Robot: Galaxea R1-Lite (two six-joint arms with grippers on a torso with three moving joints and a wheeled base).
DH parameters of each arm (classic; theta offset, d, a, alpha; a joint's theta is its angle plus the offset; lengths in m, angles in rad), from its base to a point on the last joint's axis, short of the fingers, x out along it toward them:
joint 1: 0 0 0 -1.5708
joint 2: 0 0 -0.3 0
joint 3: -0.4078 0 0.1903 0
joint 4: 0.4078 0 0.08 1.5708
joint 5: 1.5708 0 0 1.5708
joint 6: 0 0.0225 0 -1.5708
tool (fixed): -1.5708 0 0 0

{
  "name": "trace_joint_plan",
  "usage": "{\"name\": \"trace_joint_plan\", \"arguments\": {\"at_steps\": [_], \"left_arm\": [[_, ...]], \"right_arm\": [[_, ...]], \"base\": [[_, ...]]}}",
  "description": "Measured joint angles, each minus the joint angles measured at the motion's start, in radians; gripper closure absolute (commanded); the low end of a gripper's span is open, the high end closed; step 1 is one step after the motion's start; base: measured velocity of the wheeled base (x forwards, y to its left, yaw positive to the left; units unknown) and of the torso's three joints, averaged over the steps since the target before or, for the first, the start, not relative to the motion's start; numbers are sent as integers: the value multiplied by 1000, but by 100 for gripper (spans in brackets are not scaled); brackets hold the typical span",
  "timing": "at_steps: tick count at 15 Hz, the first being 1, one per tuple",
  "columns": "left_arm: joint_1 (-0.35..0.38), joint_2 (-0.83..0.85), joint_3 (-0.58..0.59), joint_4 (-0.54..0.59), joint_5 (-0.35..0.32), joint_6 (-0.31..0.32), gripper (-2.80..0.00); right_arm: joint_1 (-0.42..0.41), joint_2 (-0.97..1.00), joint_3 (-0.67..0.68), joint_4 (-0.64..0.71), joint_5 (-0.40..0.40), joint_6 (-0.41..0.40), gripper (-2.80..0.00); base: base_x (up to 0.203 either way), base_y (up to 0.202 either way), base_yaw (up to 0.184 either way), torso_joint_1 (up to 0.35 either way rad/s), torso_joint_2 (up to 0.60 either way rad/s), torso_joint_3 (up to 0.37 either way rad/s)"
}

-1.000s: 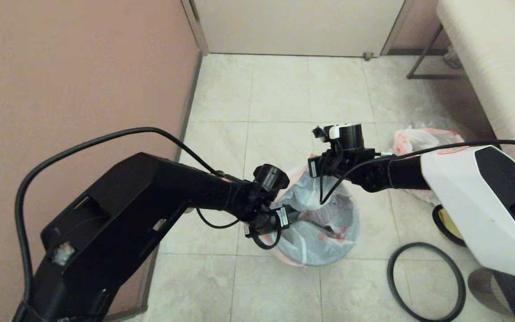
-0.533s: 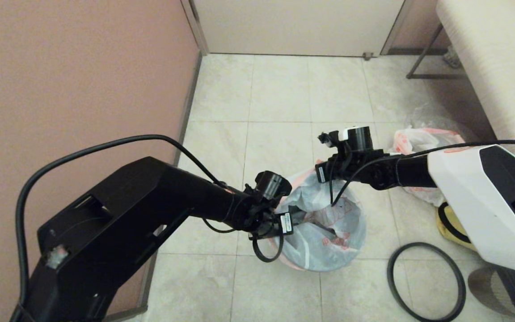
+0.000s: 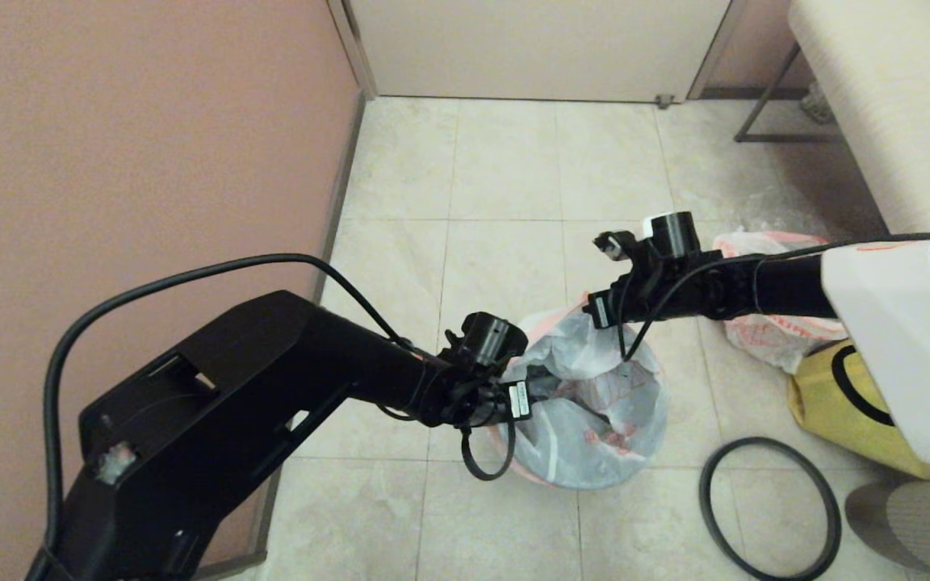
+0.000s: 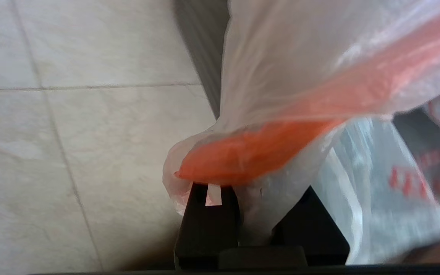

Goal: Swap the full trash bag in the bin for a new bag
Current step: Put the new garbage bag on the trash can

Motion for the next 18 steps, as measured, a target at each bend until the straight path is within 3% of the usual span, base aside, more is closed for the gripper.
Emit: {"name": "trace_joint_plan", "arguments": {"at_steps": [3, 10, 13, 18], "left_arm": [[6, 1, -2, -5, 9, -3, 0], [9, -47, 17, 2, 15, -3, 0], [-9, -56, 32, 0, 15, -1, 0], [-28, -74, 48, -1, 15, 1, 0]], "right_arm": [[-16, -45, 1, 179, 89, 4, 0], [-35, -92, 7, 220, 89, 13, 0], [-1, -124, 4, 218, 88, 38, 0], [45, -90, 1, 191, 89, 4, 0]], "base": [[0, 0, 0, 0, 0, 0], [0, 0, 0, 0, 0, 0], [0, 0, 0, 0, 0, 0], [0, 0, 0, 0, 0, 0]]}}
